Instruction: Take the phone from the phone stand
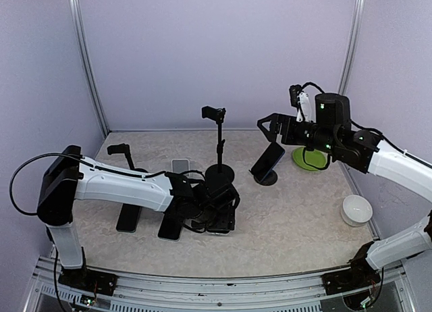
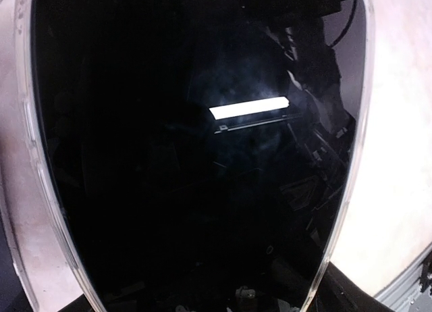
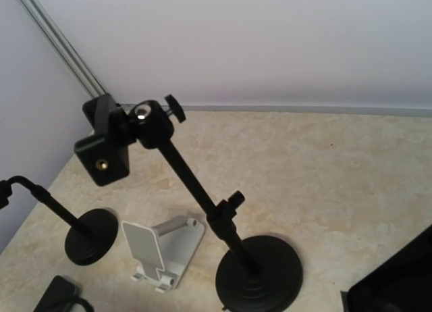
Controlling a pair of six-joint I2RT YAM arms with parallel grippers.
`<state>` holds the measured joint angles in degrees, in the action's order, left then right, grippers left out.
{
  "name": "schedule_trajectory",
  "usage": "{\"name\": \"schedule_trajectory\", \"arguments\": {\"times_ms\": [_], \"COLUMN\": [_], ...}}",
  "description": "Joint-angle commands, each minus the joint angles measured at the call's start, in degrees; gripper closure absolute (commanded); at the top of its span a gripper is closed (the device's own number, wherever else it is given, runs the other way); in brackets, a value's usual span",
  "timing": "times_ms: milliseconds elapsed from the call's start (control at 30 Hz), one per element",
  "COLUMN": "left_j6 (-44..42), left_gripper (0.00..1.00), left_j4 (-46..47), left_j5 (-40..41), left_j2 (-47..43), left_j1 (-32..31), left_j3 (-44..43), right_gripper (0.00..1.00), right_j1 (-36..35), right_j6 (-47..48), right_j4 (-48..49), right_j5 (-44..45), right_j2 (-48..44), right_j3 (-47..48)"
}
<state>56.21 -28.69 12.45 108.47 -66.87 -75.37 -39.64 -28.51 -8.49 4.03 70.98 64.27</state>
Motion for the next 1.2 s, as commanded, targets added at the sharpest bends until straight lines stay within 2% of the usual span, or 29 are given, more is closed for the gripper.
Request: {"name": "schedule_trajectory", "arguments": {"times_ms": [0, 200, 567, 633, 833, 967, 1033, 1167], "left_j6": [2.7, 4.8, 2.9, 3.2, 4.7, 4.0, 3.6, 3.4], "left_gripper": [0.76, 0.72, 0.64, 0.58, 0.31, 0.05, 0.01, 0.01], "left_j4": [-1.7, -3.6, -0.1, -0.2, -0.1, -1.6, -2.3, -3.0], "left_j5": [4.5, 4.6, 2.1, 1.6, -1.5, -2.0, -2.0, -0.3], "left_j2": [2.4, 7.3, 11.4, 11.6, 10.5, 9.8, 9.3, 7.4], "left_j1": [-0.2, -0.2, 1.2, 1.5, 2.2, 1.8, 1.8, 2.6], "left_j3": [-3.7, -6.9, -7.9, -7.9, -8.0, -10.2, -10.9, -11.2], "right_gripper": [0.0, 0.0, 0.0, 0.0, 0.0, 0.0, 0.0, 0.0], "right_j1": [-0.3, -0.3, -0.3, -0.3, -0.2, -0.2, -0.2, -0.2], "right_j6": [-1.5, -1.7, -2.2, -2.0, -1.2, -1.3, -1.9, -4.5], "right_j4": [-0.2, -0.5, 0.3, 0.2, -0.4, -1.2, -1.9, -3.0], "right_j5": [0.9, 1.3, 1.0, 1.1, 1.1, 1.8, 2.2, 2.2], "right_j2": [-2.3, -2.7, -1.7, -1.4, -0.2, 0.5, 1.0, 1.7], "right_j3": [-1.6, -1.9, -2.4, -1.9, -0.4, 0.6, 0.9, 0.1]}}
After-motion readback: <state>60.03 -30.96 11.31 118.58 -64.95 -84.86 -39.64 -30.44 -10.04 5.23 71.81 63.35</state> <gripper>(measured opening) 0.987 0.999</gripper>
